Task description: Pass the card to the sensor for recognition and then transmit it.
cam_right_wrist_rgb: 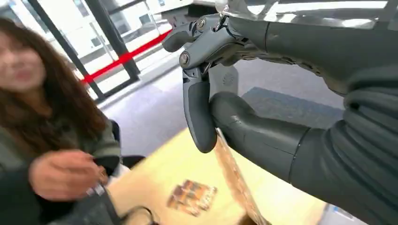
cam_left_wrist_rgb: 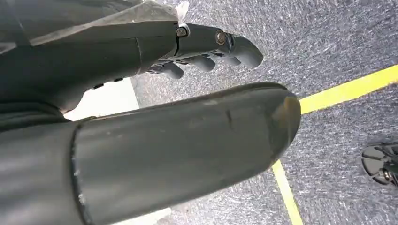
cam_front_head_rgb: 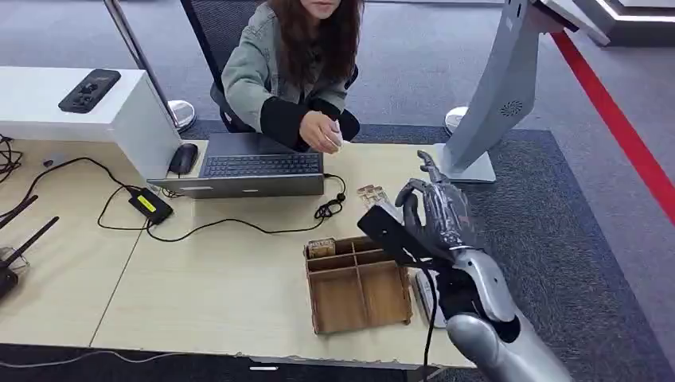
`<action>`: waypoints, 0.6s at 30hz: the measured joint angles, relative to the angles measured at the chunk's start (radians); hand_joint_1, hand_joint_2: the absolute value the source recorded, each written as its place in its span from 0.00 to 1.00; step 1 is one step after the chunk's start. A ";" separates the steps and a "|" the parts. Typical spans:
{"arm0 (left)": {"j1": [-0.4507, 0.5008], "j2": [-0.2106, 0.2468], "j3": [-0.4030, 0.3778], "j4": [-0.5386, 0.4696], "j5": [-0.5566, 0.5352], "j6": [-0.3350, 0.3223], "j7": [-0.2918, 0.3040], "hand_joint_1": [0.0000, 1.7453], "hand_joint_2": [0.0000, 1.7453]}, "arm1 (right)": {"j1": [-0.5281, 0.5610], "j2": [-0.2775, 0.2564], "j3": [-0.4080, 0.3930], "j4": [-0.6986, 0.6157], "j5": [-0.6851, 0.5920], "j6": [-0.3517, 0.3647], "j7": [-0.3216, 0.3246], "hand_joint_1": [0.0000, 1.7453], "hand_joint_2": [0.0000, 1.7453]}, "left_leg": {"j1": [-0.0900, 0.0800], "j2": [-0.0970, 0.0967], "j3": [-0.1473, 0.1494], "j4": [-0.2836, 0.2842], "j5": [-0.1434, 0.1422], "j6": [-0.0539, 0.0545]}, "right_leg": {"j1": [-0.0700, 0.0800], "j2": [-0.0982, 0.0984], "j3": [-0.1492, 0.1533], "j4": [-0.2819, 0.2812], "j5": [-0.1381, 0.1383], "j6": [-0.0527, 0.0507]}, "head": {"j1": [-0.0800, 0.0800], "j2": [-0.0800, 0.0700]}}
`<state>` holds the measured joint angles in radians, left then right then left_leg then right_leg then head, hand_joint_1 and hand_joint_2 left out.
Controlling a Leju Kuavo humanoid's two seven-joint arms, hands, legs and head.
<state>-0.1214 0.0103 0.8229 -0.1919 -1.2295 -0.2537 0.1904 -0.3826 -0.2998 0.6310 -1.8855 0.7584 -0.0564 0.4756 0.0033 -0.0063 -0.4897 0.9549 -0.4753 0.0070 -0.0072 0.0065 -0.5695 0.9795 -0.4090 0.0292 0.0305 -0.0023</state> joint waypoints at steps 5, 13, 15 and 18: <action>0.000 0.001 0.012 0.000 0.007 0.000 0.000 0.00 0.00 | -0.023 -0.053 -0.079 -0.142 -0.087 -0.024 0.019 1.00 1.00 | 0.000 0.000 0.000 0.000 0.000 0.000 | 0.000 0.000 0.000 0.000 0.000 0.000 | 0.000 0.000; 0.000 0.001 0.029 0.000 0.007 0.000 -0.010 0.00 0.00 | -0.099 -0.139 -0.200 -0.257 -0.292 -0.124 0.025 1.00 1.00 | -0.001 0.001 -0.001 0.000 0.000 0.000 | -0.001 0.000 0.000 0.000 0.000 0.000 | 0.000 0.000; 0.000 0.001 0.030 0.000 0.005 0.000 -0.015 0.00 0.00 | -0.130 -0.159 -0.223 -0.264 -0.346 -0.136 0.026 1.00 1.00 | 0.000 0.000 -0.001 0.000 0.000 0.000 | -0.001 0.000 0.000 0.000 0.000 0.000 | 0.000 0.000; 0.000 0.000 0.032 0.000 0.001 0.000 -0.022 0.00 0.00 | -0.185 -0.179 -0.244 -0.254 -0.414 -0.149 0.017 1.00 1.00 | 0.000 0.000 -0.001 0.000 0.000 0.000 | -0.001 0.000 0.000 0.000 0.000 0.000 | 0.000 0.000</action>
<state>-0.1215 0.0107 0.8549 -0.1919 -1.2284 -0.2537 0.1682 -0.5673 -0.4784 0.3872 -2.1393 0.3444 -0.2052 0.4925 0.0030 -0.0058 -0.4908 0.9549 -0.4754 0.0072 -0.0079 0.0066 -0.5693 0.9796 -0.4089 0.0292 0.0305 -0.0023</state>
